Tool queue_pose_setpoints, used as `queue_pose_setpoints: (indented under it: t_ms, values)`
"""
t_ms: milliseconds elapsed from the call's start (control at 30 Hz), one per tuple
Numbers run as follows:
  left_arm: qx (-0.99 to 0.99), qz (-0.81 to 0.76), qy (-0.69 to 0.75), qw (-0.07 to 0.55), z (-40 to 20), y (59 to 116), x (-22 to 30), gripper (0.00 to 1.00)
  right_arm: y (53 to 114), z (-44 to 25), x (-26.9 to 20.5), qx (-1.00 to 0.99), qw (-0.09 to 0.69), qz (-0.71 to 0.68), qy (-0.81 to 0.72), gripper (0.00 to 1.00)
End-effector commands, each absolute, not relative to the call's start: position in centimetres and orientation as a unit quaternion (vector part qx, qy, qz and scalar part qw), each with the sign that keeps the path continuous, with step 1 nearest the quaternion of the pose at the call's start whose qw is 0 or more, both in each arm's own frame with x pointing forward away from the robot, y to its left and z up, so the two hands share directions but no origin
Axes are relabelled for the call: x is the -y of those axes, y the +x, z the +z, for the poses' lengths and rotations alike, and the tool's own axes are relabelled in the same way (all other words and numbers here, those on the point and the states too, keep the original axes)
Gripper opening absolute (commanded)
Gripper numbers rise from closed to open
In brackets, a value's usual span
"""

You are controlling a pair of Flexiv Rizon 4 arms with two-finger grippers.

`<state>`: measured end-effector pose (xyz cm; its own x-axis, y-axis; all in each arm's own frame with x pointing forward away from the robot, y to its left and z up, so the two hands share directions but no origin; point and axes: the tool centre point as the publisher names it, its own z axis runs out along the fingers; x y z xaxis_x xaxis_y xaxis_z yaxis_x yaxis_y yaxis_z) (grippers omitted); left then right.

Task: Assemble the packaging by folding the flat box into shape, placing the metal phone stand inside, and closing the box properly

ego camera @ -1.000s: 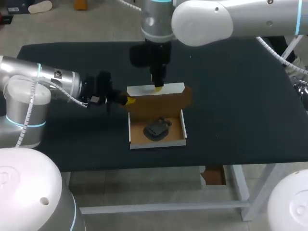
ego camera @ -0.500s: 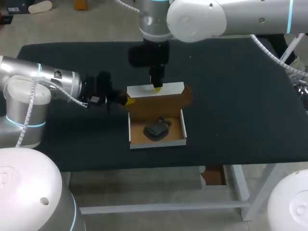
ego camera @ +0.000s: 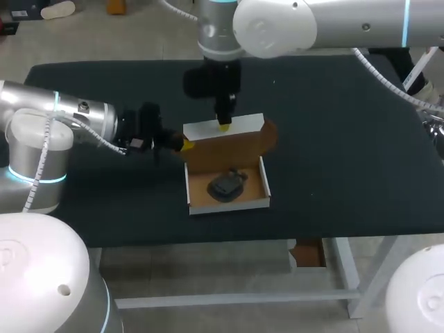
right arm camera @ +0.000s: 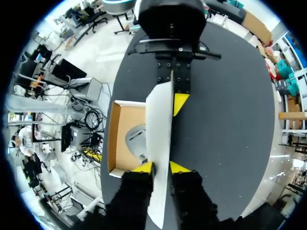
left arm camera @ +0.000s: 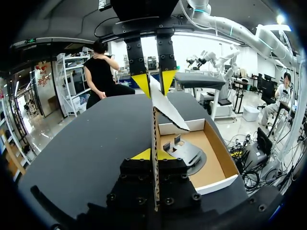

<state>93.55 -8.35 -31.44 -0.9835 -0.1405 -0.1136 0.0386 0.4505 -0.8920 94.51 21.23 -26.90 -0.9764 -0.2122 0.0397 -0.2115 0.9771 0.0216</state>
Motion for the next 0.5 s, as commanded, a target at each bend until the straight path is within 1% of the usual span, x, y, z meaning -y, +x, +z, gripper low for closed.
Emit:
queue_pose_setpoints:
  t_ms: [33, 333, 367, 400, 433, 500]
  values:
    - [-0.847, -0.524, -0.029, 0.086, -31.4, 93.4, 8.5, 0.0, 95.0, -27.5, -21.8, 0.994, 0.029, -0.004, 0.107, 0.0]
    - [-0.847, -0.524, -0.029, 0.086, -31.4, 93.4, 8.5, 0.0, 94.8, -27.2, -21.5, 0.994, 0.026, -0.007, 0.107, 0.0]
    - [-0.847, -0.524, -0.029, 0.086, -31.4, 93.4, 8.5, 0.0, 94.8, -27.0, -21.4, 0.994, 0.026, -0.007, 0.107, 0.07]
    - [-0.847, -0.524, -0.029, 0.086, -31.4, 93.4, 8.5, 0.0, 94.7, -26.7, -21.3, 0.994, 0.024, -0.011, 0.106, 0.49]
    - [-0.847, -0.524, -0.029, 0.086, -31.4, 93.4, 8.5, 0.0, 94.7, -26.5, -21.2, 0.994, 0.024, -0.011, 0.106, 1.0]
    - [-0.847, -0.524, -0.029, 0.086, -31.4, 93.4, 8.5, 0.0, 94.7, -25.7, -20.9, 0.994, 0.019, -0.023, 0.106, 1.0]
